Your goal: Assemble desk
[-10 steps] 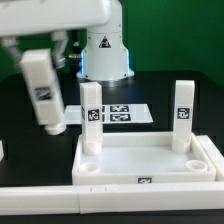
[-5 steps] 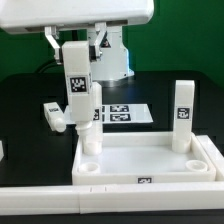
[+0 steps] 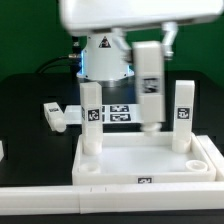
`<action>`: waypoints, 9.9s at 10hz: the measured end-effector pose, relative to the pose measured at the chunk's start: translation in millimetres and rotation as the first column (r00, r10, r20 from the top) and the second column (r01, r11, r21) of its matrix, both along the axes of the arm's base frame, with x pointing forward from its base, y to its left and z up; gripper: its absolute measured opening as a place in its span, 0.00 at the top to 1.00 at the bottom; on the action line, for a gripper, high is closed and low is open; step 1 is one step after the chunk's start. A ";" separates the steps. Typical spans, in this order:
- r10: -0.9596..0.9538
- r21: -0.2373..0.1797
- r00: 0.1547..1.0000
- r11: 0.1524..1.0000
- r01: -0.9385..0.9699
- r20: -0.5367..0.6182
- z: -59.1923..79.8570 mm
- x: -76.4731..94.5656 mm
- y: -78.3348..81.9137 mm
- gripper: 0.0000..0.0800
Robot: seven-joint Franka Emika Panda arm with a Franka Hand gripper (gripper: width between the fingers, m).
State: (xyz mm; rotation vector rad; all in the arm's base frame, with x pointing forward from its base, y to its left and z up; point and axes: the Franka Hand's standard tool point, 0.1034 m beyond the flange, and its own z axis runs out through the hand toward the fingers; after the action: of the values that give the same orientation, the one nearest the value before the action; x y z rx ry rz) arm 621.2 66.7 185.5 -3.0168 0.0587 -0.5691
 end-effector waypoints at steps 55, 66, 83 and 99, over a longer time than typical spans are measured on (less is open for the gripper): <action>-0.561 0.141 0.746 0.757 0.638 -0.360 -76.8 17.1 49.0 0.20; -0.414 0.060 0.857 0.890 0.451 -0.305 -74.5 18.9 41.3 0.64; 0.016 -0.021 0.975 1.000 -0.021 -0.221 -73.0 17.6 47.9 0.19; -0.876 0.071 0.049 0.017 0.997 -0.479 -79.4 15.1 54.4 0.64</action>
Offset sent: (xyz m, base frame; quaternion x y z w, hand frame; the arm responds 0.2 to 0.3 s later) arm 0.0000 0.0000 0.0000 0.0000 0.0000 0.0000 1.0000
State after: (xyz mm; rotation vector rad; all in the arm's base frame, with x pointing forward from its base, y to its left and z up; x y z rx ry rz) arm 636.3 121.1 106.2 -2.0557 2.1258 0.0016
